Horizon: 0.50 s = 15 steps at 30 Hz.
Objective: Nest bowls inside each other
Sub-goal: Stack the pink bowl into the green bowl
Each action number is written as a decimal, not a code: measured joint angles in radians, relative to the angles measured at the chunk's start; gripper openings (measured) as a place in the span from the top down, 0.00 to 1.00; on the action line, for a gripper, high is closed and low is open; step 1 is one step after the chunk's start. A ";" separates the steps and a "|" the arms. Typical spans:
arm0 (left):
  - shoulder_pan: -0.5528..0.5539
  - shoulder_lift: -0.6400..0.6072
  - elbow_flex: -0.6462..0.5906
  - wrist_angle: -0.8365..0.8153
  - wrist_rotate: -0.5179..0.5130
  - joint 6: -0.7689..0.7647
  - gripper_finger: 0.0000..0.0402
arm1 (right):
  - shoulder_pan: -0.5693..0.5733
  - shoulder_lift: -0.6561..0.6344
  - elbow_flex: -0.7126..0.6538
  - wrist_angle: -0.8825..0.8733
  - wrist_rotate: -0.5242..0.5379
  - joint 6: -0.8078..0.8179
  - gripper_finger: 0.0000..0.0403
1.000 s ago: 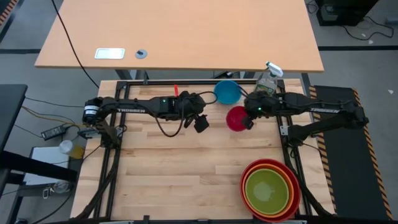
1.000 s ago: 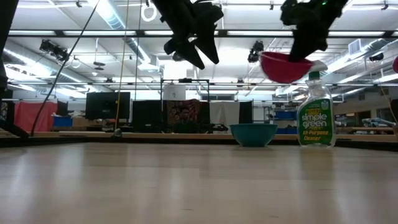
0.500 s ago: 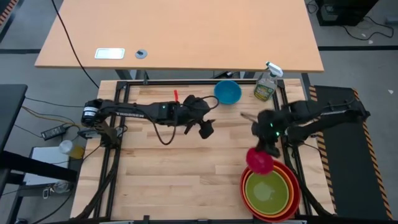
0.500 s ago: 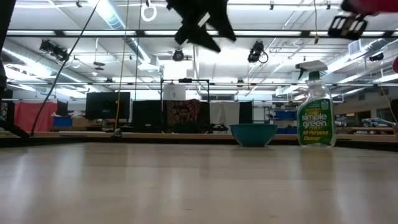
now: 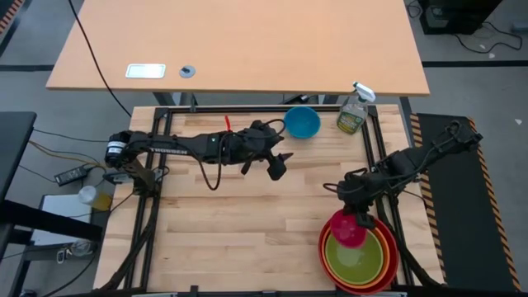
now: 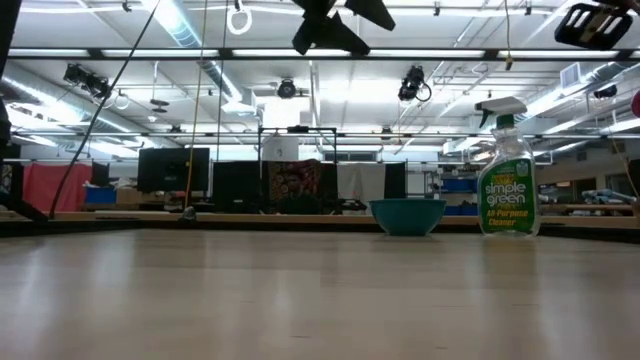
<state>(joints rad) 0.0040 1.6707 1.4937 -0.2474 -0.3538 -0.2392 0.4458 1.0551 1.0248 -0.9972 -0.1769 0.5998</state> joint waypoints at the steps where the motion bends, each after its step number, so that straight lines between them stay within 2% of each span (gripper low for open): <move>1: 0.006 0.001 0.000 -0.001 0.003 -0.009 0.27 | 0.000 -0.001 0.000 0.005 0.001 0.008 0.93; 4: 0.046 0.016 0.000 -0.003 0.091 -0.042 0.28 | 0.000 -0.002 0.000 -0.006 0.033 0.033 0.93; 9: 0.153 0.087 0.000 -0.032 0.195 -0.126 0.30 | -0.009 -0.016 0.000 -0.073 0.150 0.080 0.93; 15: 0.309 0.160 0.000 -0.024 0.302 -0.334 0.34 | -0.036 -0.076 0.000 -0.129 0.183 0.155 0.93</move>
<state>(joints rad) 0.3128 1.8302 1.4937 -0.2712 -0.0518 -0.5730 0.4101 0.9792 1.0248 -1.1266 0.0066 0.7547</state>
